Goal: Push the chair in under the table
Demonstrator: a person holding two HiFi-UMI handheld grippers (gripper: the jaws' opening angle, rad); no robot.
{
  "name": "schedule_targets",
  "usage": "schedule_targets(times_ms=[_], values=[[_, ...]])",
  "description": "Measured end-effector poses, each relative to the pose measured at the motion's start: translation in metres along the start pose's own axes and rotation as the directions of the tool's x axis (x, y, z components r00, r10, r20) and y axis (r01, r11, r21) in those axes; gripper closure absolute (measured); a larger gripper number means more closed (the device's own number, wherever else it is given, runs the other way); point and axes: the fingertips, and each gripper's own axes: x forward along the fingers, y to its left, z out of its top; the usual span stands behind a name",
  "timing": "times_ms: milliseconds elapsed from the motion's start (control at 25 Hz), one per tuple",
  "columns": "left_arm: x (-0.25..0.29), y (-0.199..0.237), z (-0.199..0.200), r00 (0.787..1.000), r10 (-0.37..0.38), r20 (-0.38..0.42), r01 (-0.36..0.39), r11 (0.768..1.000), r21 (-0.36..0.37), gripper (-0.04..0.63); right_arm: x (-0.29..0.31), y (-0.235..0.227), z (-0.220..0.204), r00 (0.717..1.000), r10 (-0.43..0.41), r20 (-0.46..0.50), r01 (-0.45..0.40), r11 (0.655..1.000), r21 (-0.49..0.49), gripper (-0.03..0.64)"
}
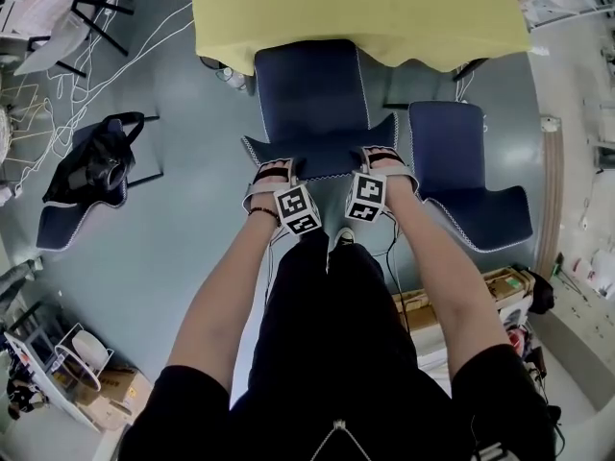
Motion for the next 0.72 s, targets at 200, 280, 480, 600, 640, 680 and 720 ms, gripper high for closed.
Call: schedule_targets(times_ms=[200, 280, 480, 600, 640, 680, 720], values=[[0.007, 0.022, -0.002, 1.000, 0.004, -0.001, -0.004, 1.000, 0.002, 0.471, 0.010, -0.017, 0.004, 1.000, 0.006, 0.002, -0.006, 1.000, 0.016, 0.497], [0.009, 0.032, -0.004, 1.000, 0.003, -0.001, -0.003, 1.000, 0.004, 0.471, 0.013, -0.027, 0.007, 1.000, 0.000, -0.003, 0.000, 1.000, 0.017, 0.497], [0.021, 0.061, -0.007, 1.000, 0.002, -0.001, -0.002, 1.000, 0.010, 0.469, 0.020, -0.057, 0.011, 1.000, -0.014, -0.005, 0.014, 1.000, 0.018, 0.497], [0.028, 0.083, -0.004, 1.000, 0.001, -0.001, -0.001, 1.000, 0.011, 0.469, 0.027, -0.078, 0.012, 1.000, -0.024, -0.002, 0.024, 1.000, 0.008, 0.500], [0.031, 0.088, -0.004, 1.000, -0.002, -0.003, 0.002, 1.000, 0.008, 0.469, 0.030, -0.084, 0.012, 1.000, -0.025, -0.001, 0.025, 1.000, 0.004, 0.500], [0.034, 0.092, -0.005, 1.000, -0.007, -0.006, 0.007, 1.000, 0.003, 0.469, 0.032, -0.089, 0.012, 1.000, -0.024, -0.001, 0.024, 1.000, 0.000, 0.500], [0.037, 0.096, -0.006, 1.000, -0.009, -0.008, 0.009, 1.000, -0.002, 0.469, 0.034, -0.095, 0.013, 1.000, -0.021, -0.001, 0.021, 1.000, -0.005, 0.500]])
